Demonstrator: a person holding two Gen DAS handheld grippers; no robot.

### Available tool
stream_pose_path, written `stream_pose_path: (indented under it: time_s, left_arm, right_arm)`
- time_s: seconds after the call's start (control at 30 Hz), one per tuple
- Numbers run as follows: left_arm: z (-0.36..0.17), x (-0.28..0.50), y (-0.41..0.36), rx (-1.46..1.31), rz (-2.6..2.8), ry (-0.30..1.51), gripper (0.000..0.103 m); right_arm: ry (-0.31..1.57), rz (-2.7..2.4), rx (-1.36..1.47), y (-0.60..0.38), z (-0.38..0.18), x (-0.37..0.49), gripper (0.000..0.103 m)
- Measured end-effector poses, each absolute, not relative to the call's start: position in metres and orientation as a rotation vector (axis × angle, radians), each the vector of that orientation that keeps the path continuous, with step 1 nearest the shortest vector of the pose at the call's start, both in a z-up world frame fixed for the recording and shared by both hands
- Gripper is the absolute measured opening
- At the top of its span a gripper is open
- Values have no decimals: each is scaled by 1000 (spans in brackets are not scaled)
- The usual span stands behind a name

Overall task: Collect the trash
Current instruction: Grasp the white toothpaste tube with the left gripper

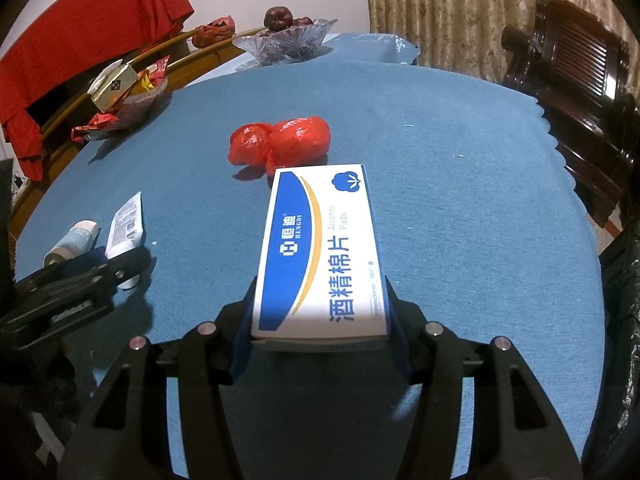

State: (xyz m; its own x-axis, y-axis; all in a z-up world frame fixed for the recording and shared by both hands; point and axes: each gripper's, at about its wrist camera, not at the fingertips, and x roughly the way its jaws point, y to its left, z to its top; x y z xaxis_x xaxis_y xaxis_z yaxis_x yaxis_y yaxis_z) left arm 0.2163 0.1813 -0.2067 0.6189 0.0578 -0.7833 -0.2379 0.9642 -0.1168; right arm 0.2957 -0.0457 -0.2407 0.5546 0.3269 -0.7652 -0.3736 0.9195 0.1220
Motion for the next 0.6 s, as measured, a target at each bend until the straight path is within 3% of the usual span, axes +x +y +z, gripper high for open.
stream_pose_path:
  time_s: [0.03, 0.07, 0.17, 0.37, 0.6]
  left_arm:
    - [-206, 218, 181, -224, 164, 885, 71]
    - [-206, 219, 180, -225, 160, 882, 59]
    - [-206, 219, 177, -226, 114, 878, 47]
    - [-204, 208, 163, -233, -19, 872, 42]
    - [-205, 207, 157, -224, -34, 881, 46]
  right_arm:
    - [892, 414, -57, -46, -241, 296, 54]
    - [892, 414, -56, -46, -241, 296, 54]
    - [893, 413, -55, -45, -240, 296, 54]
    - [893, 411, -48, -47, -241, 294, 54]
    - [899, 409, -51, -49, -243, 293, 55]
